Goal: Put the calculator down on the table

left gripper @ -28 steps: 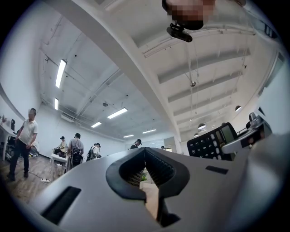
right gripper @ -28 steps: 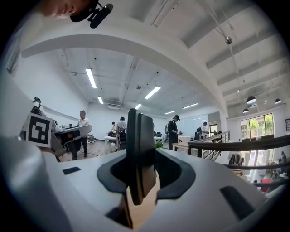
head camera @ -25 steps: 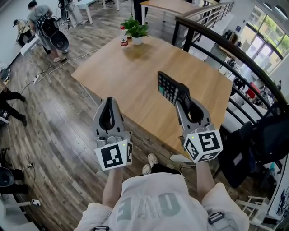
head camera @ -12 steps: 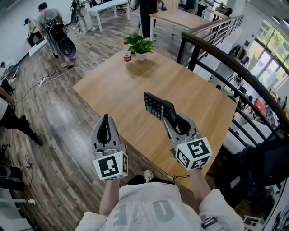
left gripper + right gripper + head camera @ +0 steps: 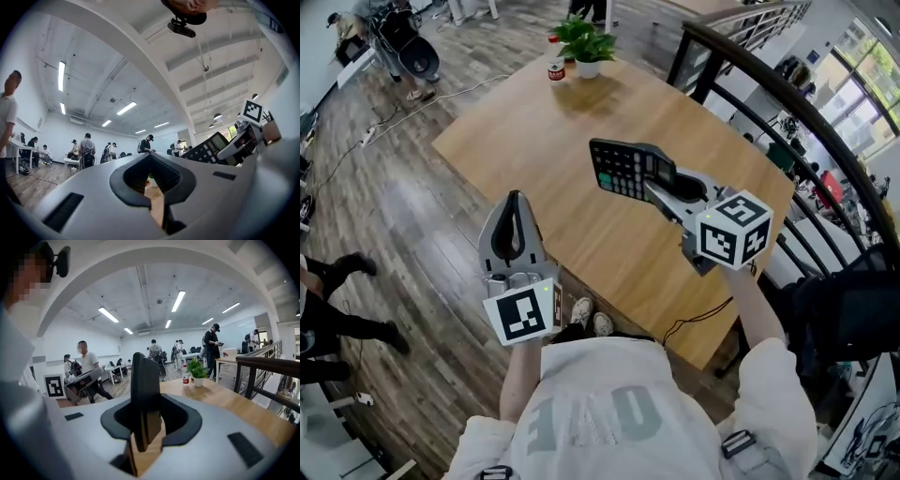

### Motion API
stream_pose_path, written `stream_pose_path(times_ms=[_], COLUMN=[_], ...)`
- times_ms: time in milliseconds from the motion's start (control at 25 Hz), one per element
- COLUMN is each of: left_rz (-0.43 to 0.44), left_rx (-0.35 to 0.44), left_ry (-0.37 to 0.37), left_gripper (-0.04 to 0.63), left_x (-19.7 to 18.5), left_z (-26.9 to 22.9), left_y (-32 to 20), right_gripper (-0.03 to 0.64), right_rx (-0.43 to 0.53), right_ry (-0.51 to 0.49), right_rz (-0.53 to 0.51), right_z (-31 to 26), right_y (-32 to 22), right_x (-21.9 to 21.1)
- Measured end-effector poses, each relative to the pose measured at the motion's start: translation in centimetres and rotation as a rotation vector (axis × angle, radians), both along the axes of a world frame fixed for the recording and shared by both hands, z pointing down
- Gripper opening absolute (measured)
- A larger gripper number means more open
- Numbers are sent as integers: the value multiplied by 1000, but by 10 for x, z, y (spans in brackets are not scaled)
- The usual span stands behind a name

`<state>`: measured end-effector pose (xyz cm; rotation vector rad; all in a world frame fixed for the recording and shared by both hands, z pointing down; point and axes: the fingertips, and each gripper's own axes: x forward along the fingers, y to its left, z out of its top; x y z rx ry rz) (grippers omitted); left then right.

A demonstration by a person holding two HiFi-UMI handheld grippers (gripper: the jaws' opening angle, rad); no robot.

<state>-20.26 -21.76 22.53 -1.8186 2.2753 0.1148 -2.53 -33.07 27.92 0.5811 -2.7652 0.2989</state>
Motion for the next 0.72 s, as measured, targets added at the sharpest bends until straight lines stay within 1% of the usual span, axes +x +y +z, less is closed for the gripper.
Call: stream_pose_path(times_ms=[120, 240, 440, 600, 720], left_rz=[3, 3, -8, -23, -29], left_rx=[-20, -39, -105, -159, -198], left_ry=[8, 10, 38, 50, 72], left_gripper=[9, 9, 9, 9, 9], left_x=[-7, -15, -18, -14, -13], left_z=[11, 18, 43, 62, 77], left_y=[-4, -8, -7, -10, -15], right_gripper=[120, 120, 120, 120, 120], right_rx=[-60, -145, -375, -485, -583], right_ry=[61, 129, 252, 358, 446], right_rz=[-41, -129, -300, -398, -494], right_z=[12, 29, 66, 97, 127], right_y=[-6, -14, -28, -44, -46], right_x=[-6, -14, -22, -29, -37])
